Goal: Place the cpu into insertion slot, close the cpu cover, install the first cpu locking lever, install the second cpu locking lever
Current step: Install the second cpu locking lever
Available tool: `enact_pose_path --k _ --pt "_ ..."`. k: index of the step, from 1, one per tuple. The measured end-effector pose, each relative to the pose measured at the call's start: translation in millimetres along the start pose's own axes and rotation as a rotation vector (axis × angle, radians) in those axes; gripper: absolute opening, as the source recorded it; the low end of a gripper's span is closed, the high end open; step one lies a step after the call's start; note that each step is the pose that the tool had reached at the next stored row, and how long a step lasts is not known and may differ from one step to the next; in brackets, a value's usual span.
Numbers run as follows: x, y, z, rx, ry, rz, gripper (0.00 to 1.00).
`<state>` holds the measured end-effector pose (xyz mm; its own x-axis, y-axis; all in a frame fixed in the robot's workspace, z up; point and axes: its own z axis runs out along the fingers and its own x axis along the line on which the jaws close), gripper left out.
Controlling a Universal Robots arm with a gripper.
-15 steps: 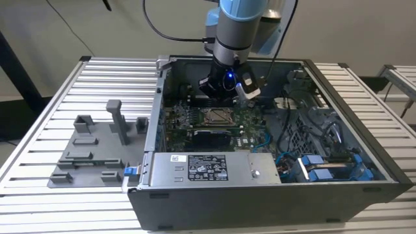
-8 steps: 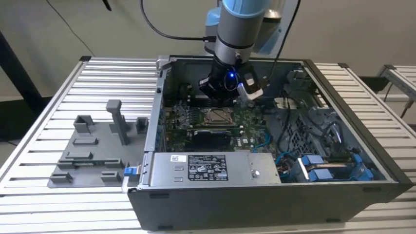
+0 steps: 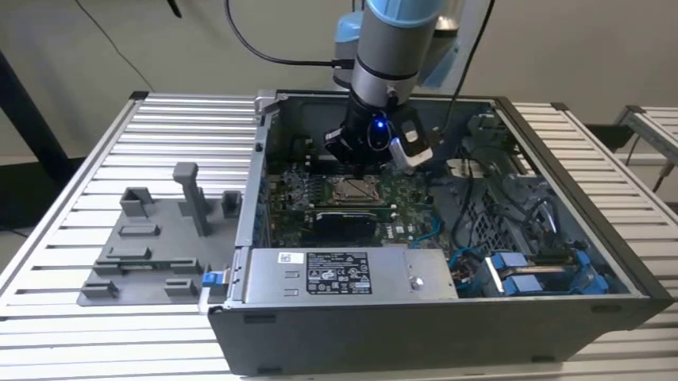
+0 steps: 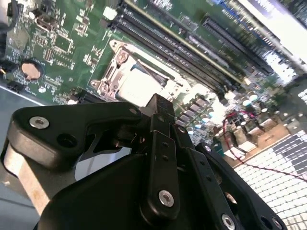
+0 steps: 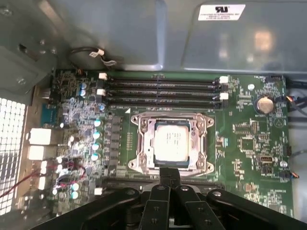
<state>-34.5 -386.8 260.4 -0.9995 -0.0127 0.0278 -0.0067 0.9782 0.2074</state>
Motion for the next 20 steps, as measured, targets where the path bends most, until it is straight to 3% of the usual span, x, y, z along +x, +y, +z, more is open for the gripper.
enact_pose_path --k 3,10,16,20 --pt "1.6 -1.6 -3.0 -0.0001 0.0013 0.002 0.11" --pt "16.3 -1.5 -2.5 -0.0165 -0.0007 0.010 0.11" --pt "17.3 -8.1 -3.4 -0.0206 -0.0040 0.024 0.11" --pt "19.8 -8.4 -1.7 -0.0429 -0.0065 0.036 0.11"
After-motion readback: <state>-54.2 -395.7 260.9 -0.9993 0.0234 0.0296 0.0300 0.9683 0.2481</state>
